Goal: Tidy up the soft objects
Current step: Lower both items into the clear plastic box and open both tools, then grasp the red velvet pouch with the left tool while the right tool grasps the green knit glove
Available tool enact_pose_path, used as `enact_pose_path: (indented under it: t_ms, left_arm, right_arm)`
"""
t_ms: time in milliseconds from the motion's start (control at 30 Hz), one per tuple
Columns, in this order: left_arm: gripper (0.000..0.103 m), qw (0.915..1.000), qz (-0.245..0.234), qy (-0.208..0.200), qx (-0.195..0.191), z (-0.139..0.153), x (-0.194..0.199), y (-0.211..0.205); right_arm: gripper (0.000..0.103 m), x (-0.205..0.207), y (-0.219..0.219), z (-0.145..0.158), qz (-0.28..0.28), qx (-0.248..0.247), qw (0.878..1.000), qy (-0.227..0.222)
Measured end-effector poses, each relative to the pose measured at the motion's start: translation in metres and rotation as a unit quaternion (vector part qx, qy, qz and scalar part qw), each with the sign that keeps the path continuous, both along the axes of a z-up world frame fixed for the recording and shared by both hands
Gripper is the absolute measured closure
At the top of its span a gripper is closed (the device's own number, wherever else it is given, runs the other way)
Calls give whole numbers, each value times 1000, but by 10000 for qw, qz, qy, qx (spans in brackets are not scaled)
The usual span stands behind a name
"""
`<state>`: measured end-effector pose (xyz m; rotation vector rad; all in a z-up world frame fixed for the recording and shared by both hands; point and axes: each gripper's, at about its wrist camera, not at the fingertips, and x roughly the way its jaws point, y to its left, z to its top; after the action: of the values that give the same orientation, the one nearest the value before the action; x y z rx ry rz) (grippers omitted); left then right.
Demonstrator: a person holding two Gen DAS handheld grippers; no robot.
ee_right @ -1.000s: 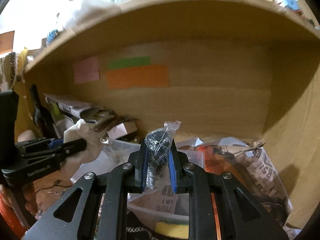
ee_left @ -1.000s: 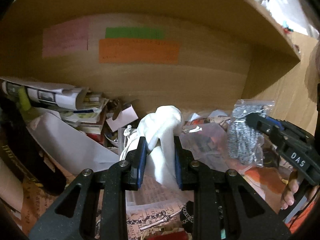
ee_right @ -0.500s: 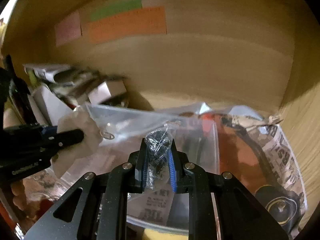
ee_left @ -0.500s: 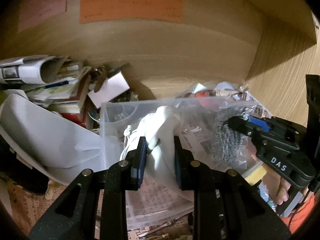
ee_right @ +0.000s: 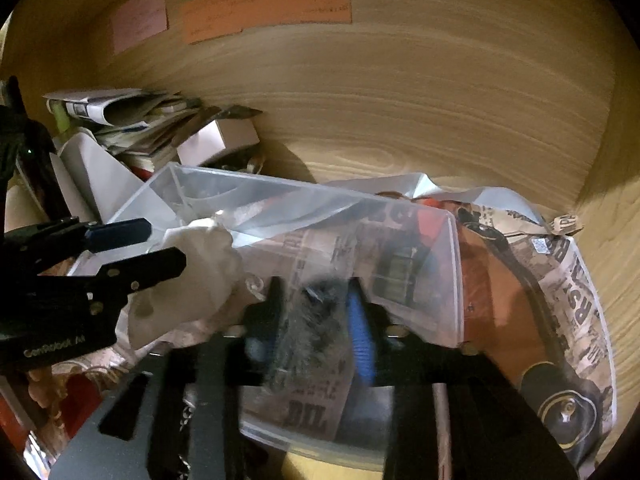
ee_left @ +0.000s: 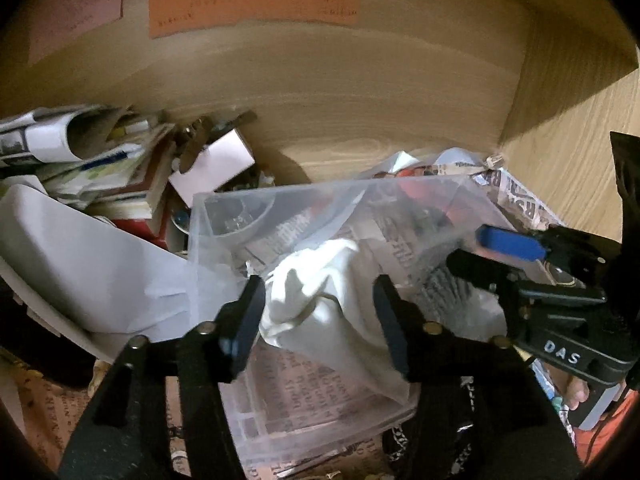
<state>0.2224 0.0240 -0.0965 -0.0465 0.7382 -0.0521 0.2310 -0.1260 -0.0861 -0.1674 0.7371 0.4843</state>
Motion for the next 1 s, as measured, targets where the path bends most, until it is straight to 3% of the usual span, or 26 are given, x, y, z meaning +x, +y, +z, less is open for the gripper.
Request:
enact_pose_path:
  t_ms: [67, 433, 733, 1000]
  left_arm:
    - [44, 10000, -7, -53, 16, 5, -5, 1]
    - [29, 9973, -94, -729, -18, 47, -52, 2]
    - [15, 9928, -114, -1189, -114, 64, -102, 8]
    - [11, 9953, -18, -925, -278, 39, -129, 16]
  right_arm:
    - [44, -4, -2, 7, -20, 60, 9999, -159]
    - [23, -47, -16, 55, -5, 435, 9941, -991]
    - [20, -94, -32, 69, 104, 653, 9888, -1335]
    - [20, -122, -35, 47, 134, 744, 9914, -1072]
